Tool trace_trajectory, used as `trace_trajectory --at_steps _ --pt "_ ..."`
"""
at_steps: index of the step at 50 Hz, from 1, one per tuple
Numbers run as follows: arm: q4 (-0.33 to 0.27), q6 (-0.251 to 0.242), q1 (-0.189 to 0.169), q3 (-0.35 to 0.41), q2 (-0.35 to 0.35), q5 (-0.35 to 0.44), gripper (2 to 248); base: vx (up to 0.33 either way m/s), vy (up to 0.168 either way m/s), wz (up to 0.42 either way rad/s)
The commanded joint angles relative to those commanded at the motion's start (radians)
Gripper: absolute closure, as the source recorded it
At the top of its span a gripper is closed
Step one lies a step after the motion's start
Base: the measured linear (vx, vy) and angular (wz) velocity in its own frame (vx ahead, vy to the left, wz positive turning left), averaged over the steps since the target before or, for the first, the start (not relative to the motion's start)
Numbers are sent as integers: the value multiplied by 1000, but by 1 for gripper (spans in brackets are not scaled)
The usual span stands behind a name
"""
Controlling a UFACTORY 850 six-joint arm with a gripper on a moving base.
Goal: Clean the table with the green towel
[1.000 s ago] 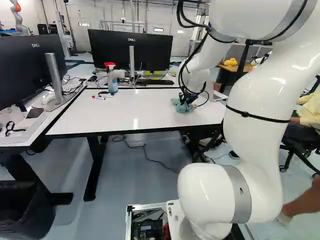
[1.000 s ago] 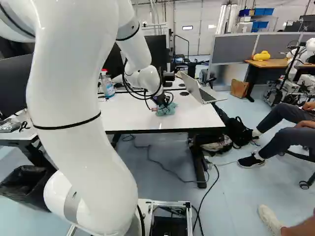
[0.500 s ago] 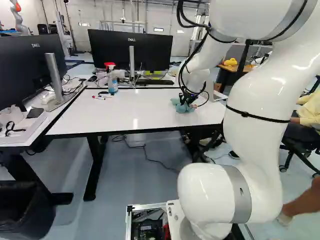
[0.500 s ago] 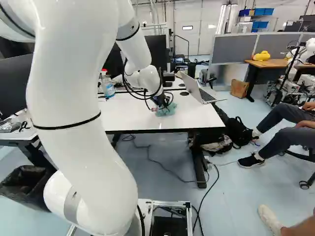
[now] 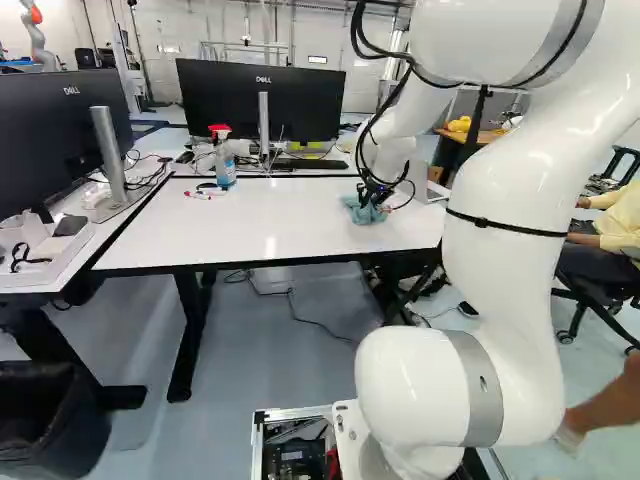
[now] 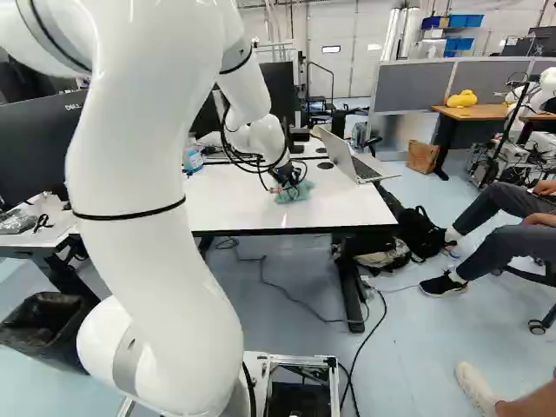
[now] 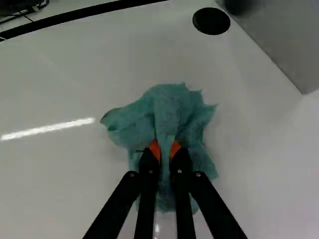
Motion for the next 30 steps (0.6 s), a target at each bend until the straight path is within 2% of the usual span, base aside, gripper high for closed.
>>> trace_trajectory --at_steps 19,30 --pt "0 0 -55 -28 -23 0 210 0 0 0" --pt "0 0 -79 -1 -1 0 210 0 0 0"
